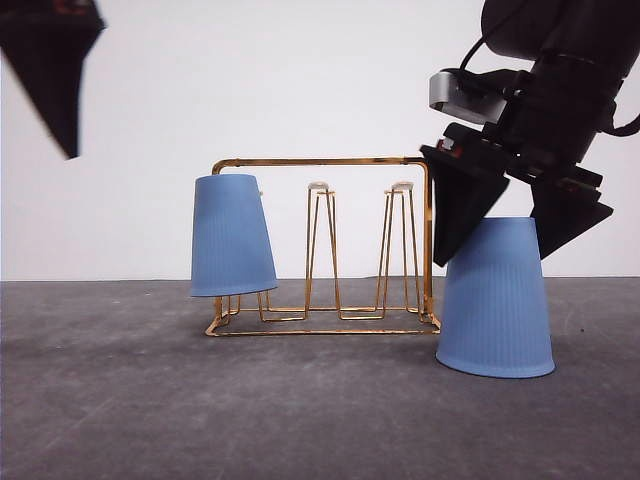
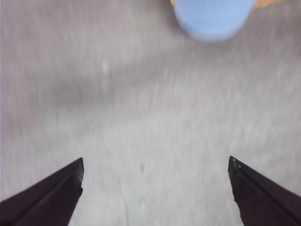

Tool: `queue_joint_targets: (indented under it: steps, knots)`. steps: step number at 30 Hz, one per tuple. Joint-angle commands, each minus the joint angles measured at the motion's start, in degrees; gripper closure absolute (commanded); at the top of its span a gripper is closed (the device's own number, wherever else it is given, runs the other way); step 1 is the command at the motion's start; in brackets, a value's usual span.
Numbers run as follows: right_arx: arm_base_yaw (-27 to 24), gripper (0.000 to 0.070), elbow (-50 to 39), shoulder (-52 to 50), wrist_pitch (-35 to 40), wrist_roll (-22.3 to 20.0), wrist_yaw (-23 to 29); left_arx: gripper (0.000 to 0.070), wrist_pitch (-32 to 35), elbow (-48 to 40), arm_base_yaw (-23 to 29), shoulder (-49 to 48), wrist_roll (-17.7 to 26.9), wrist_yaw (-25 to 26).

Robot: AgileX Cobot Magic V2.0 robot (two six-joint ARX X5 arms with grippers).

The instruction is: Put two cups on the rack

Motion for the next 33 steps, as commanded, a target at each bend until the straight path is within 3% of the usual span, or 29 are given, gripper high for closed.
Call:
queue_joint_targets:
  steps: [1,2,7,17,21,33]
  knots:
    - [0.34,0.0289,0.66,0.77,0.37,-0.26,-0.19,0.0115,0.92,0.39,-0.11,-0.21,-0.92,-0.02]
    - [0.33,0.0316,0.66,0.77,0.36,-0.28,-0.43,0.0115,0.88,0.39,-0.07,-0.59,-0.94,-0.02]
    - [0.31,0.0316,3.13,0.29,-2.12,-0.56,-1.34,0.0115,3.24,0.39,-0.05,-1.06,-0.99,-0.04]
    - [0.28,0.0315,22.51,-3.32,-11.58,-3.02,-1.36,0.0115,4.07,0.39,-0.05,-1.01,-1.05,-0.02]
    - [0.30,0.0315,26.72,-3.40,-11.64,-3.49,-1.44,0.0115,4.16,0.39,-0.05,-1.01,-1.07,-0.01]
    - [0.52,0.0314,26.91,2.67,-6.44,-3.12,-1.39,0.0115,3.93,0.39,-0.05,-1.01,-1.29,0.09]
